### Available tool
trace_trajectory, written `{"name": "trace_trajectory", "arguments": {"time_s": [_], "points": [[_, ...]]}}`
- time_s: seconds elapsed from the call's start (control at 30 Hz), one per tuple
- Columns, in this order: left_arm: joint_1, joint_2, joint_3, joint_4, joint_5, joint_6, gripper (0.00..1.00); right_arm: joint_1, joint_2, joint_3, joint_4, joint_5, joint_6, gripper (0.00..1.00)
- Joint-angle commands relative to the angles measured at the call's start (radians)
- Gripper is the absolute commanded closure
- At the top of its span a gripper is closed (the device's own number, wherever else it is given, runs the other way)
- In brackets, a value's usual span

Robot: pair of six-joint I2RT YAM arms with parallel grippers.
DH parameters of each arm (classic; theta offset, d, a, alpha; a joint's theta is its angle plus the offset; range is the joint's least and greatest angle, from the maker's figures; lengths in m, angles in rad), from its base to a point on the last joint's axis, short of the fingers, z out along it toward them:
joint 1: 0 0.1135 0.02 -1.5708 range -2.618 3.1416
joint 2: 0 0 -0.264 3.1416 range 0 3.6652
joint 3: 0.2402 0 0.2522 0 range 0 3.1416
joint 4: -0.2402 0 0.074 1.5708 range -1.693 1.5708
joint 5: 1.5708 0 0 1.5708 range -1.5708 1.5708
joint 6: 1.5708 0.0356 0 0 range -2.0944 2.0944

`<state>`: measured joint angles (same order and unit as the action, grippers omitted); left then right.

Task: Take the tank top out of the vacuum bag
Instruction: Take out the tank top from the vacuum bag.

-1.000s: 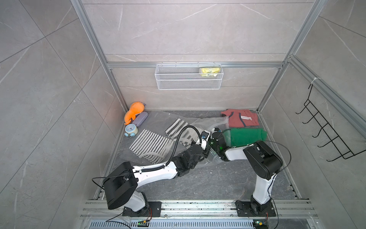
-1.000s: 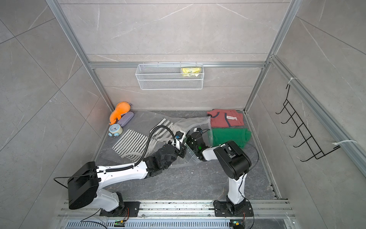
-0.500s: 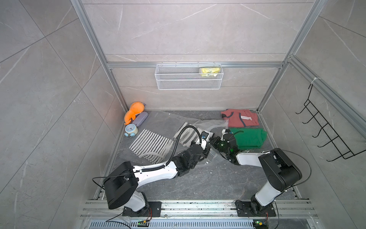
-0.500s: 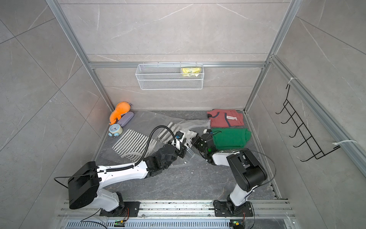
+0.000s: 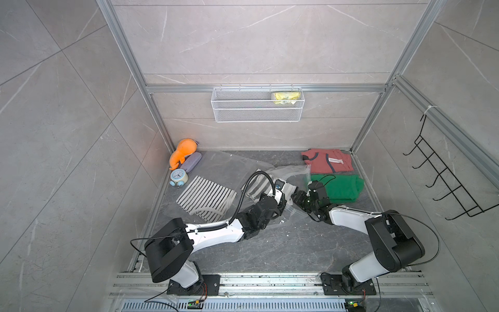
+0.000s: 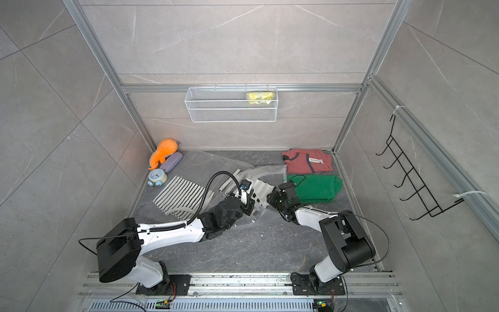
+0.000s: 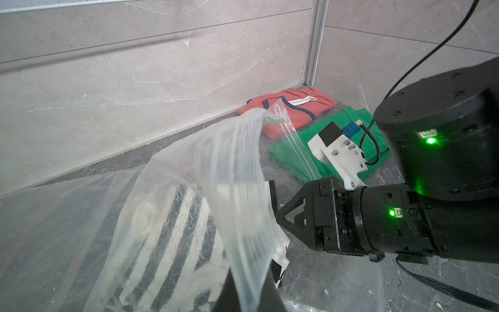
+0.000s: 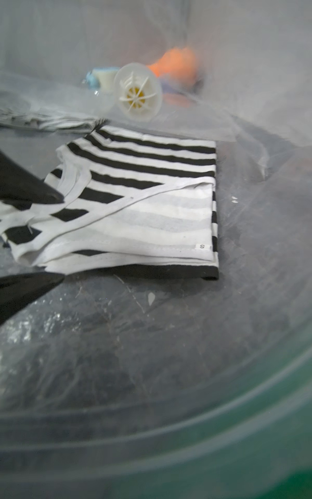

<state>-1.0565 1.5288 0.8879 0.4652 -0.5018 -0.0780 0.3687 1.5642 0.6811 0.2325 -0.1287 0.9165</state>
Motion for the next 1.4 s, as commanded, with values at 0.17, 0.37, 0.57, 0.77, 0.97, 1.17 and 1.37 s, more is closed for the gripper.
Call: {"name": "trace_trajectory", "arguments": {"time_s": [0.17, 0.37, 0.57, 0.77, 0.97, 1.17, 1.37], "points": [[0.011, 0.004, 0.048, 0.011, -0.011, -0.002, 1.0, 0.001, 0.09, 0.062, -0.057, -0.005, -0.019, 0.42], [0.012, 0.005, 0.056, 0.001, -0.005, -0.001, 1.0, 0.009, 0.183, 0.115, -0.007, -0.029, -0.022, 0.42], [0.011, -0.001, 0.058, -0.009, -0.001, -0.004, 1.0, 0.045, 0.257, 0.172, 0.008, -0.001, -0.02, 0.42], [0.012, -0.012, 0.066, -0.02, 0.009, -0.005, 1.0, 0.106, 0.273, 0.224, -0.09, 0.185, 0.03, 0.47], [0.011, -0.013, 0.066, -0.022, 0.012, -0.009, 1.0, 0.139, 0.32, 0.264, -0.106, 0.254, 0.084, 0.73], [0.01, -0.028, 0.046, -0.019, 0.005, -0.017, 1.0, 0.137, 0.349, 0.201, 0.12, 0.209, 0.097, 0.88], [0.012, -0.033, 0.03, -0.017, -0.009, -0.023, 1.0, 0.125, 0.386, 0.141, 0.409, 0.106, 0.097, 0.99]]}}
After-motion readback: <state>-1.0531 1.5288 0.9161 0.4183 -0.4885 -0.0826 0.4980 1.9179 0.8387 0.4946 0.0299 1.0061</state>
